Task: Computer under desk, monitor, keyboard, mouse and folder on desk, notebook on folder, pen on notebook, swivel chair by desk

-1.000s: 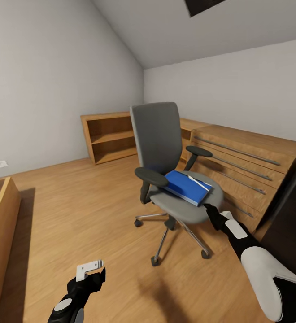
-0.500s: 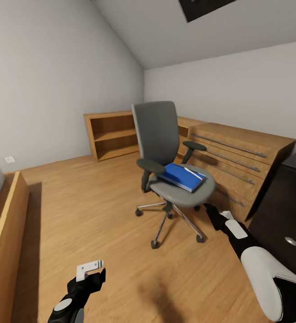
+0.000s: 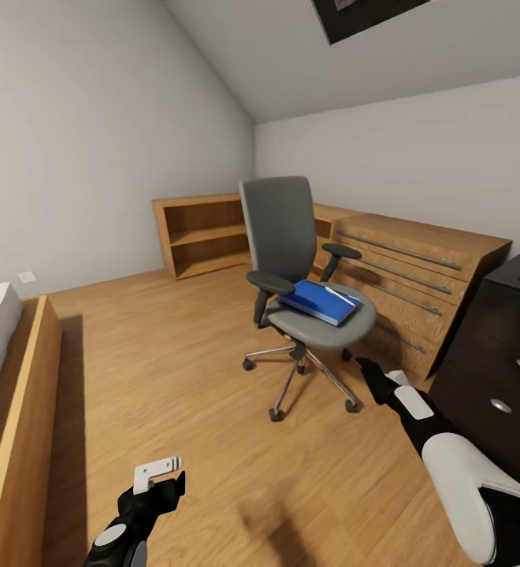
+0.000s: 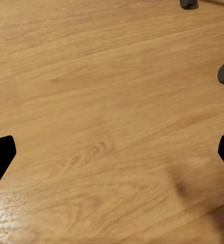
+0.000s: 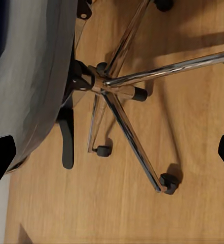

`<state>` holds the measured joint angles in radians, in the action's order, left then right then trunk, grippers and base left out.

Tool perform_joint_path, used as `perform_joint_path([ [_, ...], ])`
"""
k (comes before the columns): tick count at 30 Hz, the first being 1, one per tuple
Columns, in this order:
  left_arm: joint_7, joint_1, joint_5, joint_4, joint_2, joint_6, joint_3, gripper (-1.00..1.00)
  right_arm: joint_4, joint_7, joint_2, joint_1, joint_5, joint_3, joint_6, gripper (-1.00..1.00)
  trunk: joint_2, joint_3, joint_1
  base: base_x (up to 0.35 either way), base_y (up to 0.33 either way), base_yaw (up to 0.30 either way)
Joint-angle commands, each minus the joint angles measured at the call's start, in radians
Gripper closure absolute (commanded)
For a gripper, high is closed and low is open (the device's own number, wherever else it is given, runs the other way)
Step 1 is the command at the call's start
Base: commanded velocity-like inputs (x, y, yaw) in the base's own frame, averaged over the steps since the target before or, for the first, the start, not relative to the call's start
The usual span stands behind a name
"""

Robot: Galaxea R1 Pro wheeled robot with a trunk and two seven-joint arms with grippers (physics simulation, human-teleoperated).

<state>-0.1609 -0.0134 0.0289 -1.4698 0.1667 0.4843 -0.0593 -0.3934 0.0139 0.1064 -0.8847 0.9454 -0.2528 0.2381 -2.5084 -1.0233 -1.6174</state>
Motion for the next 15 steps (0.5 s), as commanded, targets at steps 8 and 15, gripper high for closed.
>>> perform_joint_path([
  [8, -0.003, 0.0, 0.003, -0.001, 0.001, 0.005, -0.001, -1.0, -0.001, 0.002, -0.022, 0.0, 0.005, -0.005, 0.006, -1.0, 0.0, -0.001, 0.0, -0.011, 0.005, 0.075],
  [15, -0.003, 0.0, 0.003, -0.001, 0.001, 0.005, -0.001, -1.0, -0.001, 0.002, -0.039, 0.0, 0.003, -0.005, 0.005, -1.0, 0.0, -0.001, 0.0, -0.002, 0.001, 0.145],
])
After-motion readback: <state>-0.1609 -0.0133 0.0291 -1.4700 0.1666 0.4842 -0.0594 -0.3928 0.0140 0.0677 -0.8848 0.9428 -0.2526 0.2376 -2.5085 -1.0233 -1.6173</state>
